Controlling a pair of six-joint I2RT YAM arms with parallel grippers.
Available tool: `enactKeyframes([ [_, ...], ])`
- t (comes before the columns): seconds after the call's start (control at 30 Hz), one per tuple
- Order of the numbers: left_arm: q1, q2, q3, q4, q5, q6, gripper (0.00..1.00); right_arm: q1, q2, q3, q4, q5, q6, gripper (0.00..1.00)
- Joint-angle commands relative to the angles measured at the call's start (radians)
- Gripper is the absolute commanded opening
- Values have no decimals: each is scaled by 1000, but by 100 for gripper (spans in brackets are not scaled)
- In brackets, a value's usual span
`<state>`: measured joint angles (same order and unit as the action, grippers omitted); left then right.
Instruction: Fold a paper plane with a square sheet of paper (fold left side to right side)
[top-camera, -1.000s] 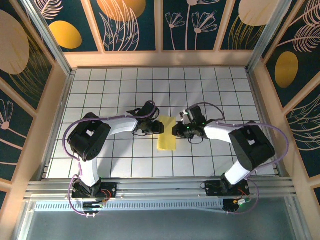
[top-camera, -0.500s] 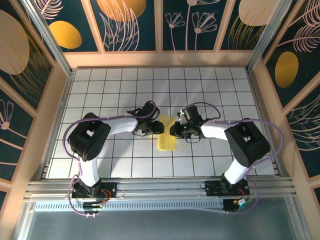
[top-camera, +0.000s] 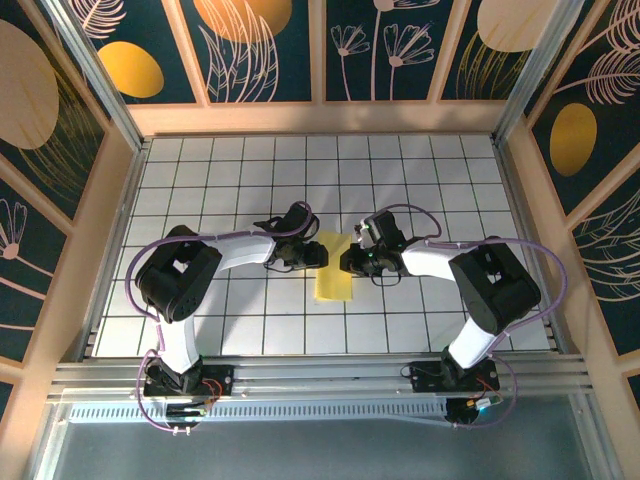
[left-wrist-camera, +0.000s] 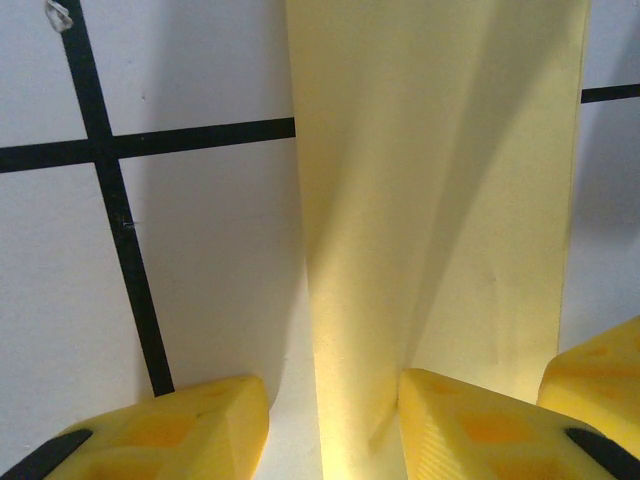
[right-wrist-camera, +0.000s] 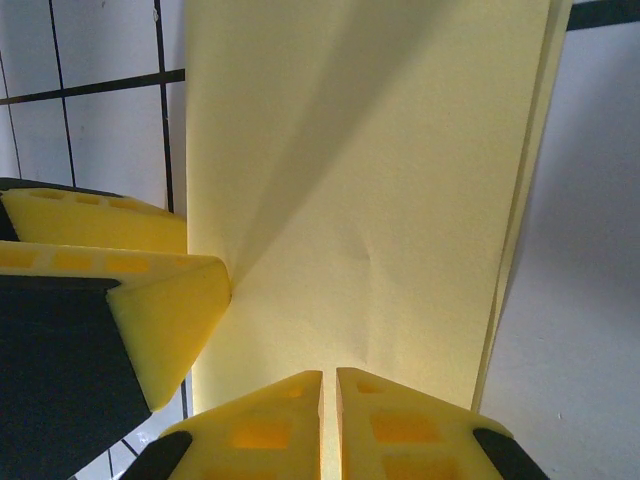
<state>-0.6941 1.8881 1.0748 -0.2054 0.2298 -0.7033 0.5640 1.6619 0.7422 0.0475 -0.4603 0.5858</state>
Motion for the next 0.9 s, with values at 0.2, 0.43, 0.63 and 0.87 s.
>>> enactKeyframes([
  [0.2, -21, 123, -39, -8, -43, 18, 42, 17, 28, 20, -28, 21, -1, 11],
  [0.43, -21, 116, -38, -6, -51, 15, 42, 17, 64, 10, -83, 44, -10, 4],
  [0.63, -21, 67, -36, 0, -79, 9, 45, 17, 93, -15, -102, 57, -12, 0],
  [0.87, -16, -75, -30, -8, -150, -5, 57, 17, 105, -24, -112, 80, -11, 0],
])
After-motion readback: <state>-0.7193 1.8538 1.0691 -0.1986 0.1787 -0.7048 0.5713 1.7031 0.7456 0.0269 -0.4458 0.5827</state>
